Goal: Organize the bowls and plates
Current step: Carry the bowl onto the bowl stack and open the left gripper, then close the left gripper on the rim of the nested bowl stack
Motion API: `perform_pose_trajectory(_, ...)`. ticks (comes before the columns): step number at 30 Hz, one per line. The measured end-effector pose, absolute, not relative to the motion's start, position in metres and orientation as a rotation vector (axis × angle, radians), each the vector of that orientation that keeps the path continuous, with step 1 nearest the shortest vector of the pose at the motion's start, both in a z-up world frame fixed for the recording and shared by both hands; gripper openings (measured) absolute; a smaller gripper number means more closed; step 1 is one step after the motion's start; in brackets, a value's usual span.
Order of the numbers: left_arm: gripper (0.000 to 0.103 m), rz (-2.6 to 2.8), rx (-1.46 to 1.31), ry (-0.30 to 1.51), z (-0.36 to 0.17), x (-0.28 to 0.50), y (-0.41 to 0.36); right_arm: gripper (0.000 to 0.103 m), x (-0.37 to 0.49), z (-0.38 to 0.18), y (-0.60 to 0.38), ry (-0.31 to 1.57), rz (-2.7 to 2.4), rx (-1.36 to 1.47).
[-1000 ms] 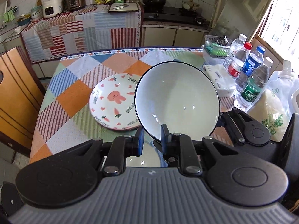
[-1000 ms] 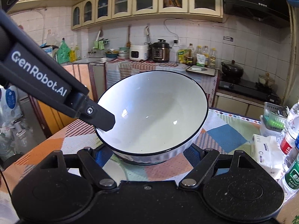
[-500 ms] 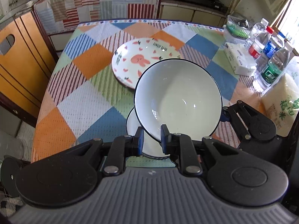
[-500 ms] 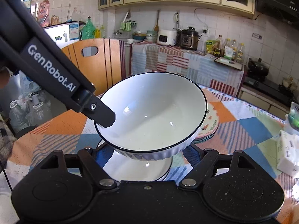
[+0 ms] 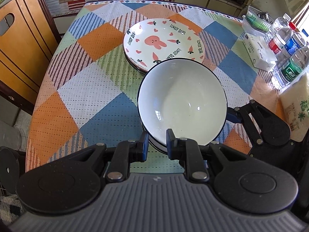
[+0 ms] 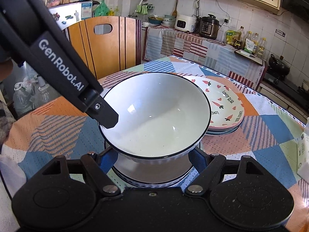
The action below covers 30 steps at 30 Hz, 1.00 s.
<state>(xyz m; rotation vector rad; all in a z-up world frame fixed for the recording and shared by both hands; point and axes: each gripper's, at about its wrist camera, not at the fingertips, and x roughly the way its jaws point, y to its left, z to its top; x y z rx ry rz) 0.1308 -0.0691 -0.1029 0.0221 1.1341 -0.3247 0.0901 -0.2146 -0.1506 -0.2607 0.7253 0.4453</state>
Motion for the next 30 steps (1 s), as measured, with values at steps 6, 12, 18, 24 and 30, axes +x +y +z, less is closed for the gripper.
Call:
perform_pose_trajectory(6,0.017,-0.336,0.002,1.157,-0.103,0.135,-0.069,0.084,0.087,-0.146,-0.212,0.762,0.415,-0.285)
perform_pose_trajectory(12,0.017,-0.342,-0.015,1.175,-0.104,0.135,-0.067,0.084,0.082,-0.142,-0.214,0.789,0.409,-0.265)
perform_pose_trajectory(18,0.017,-0.338,-0.018,1.196,-0.111,0.134,-0.067,0.085,0.074,-0.147,-0.212,0.805,0.409,-0.278)
perform_pose_trajectory(24,0.018,-0.335,-0.001,1.186,-0.112,0.133,-0.069,0.085,0.073,-0.146,-0.213,0.795,0.405,-0.283)
perform_pose_trajectory(30,0.021,-0.359,-0.015,1.171,-0.106,0.129,-0.066,0.086,0.062,-0.135,-0.215,0.766,0.409,-0.310)
